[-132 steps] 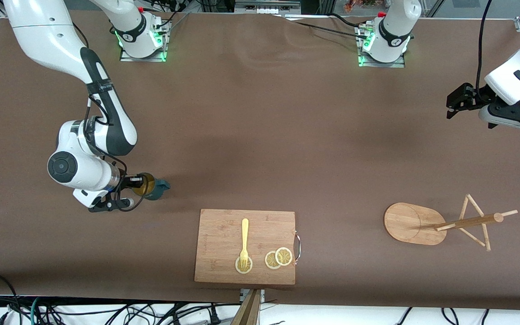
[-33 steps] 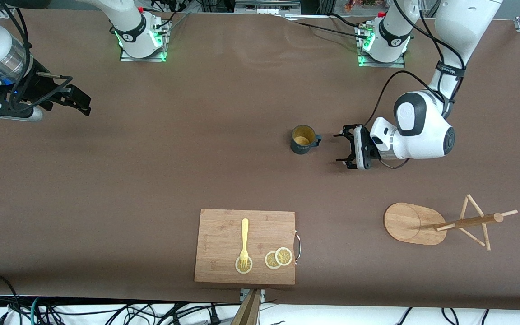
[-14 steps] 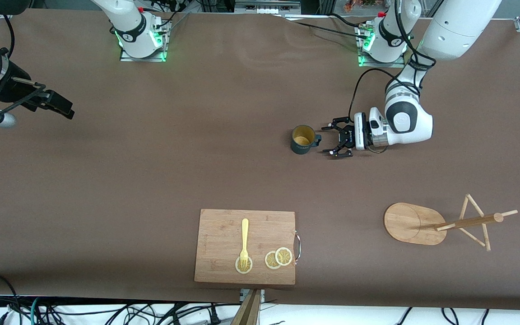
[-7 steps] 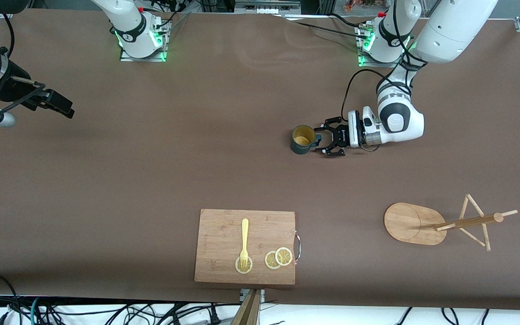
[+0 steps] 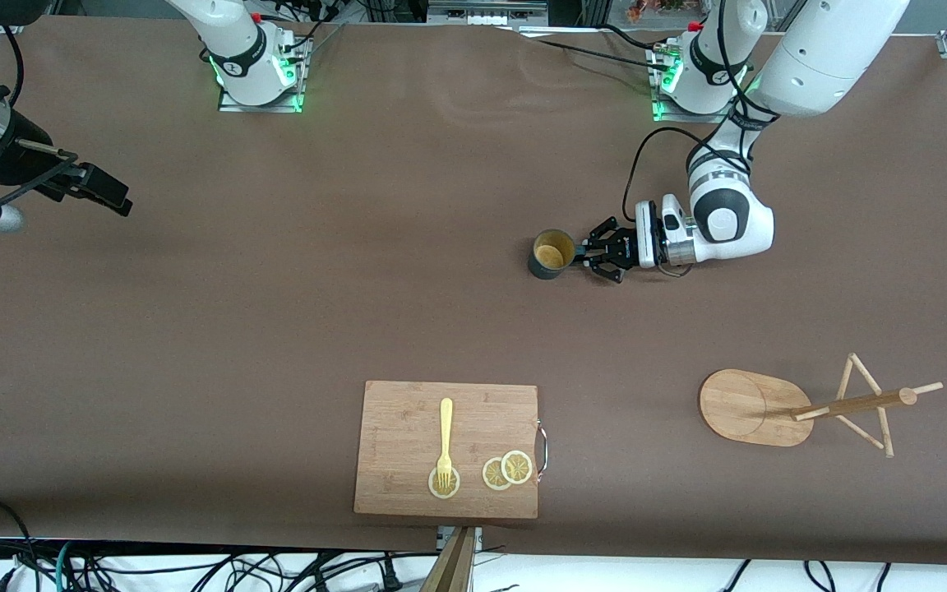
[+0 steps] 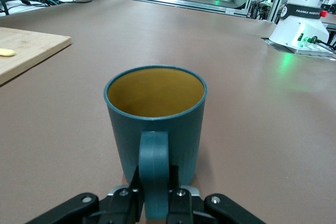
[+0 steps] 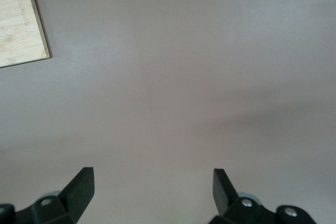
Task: Pass cup and hang on rack
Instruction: 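Lift the mug by its handle with the left gripper toward the rack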
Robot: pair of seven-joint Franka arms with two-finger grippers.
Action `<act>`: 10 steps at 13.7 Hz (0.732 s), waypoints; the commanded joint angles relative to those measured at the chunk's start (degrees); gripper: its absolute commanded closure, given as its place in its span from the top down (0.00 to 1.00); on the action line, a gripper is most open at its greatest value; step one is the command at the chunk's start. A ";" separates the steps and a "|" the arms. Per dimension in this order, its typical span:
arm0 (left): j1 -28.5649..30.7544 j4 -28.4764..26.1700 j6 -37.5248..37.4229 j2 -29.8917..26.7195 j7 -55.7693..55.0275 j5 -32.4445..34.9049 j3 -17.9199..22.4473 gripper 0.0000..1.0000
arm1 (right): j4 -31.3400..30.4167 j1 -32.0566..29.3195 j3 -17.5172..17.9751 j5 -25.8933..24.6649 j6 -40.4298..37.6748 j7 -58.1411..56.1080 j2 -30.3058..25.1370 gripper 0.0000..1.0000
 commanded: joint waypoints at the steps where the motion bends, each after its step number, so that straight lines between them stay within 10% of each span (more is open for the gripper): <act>1: 1.02 0.50 -1.94 0.45 0.32 -2.96 -0.19 0.00 | 0.91 -0.72 0.27 0.92 -0.56 0.49 0.05 1.00; 6: 6.45 1.73 -10.55 -0.08 -12.16 -1.73 0.16 0.00 | 0.91 -0.72 -0.09 1.00 -0.48 0.58 0.23 1.00; 10: 12.34 4.18 -10.92 -4.81 -20.49 14.65 1.64 0.00 | 0.91 -0.72 -0.09 0.92 -0.48 0.58 0.23 1.00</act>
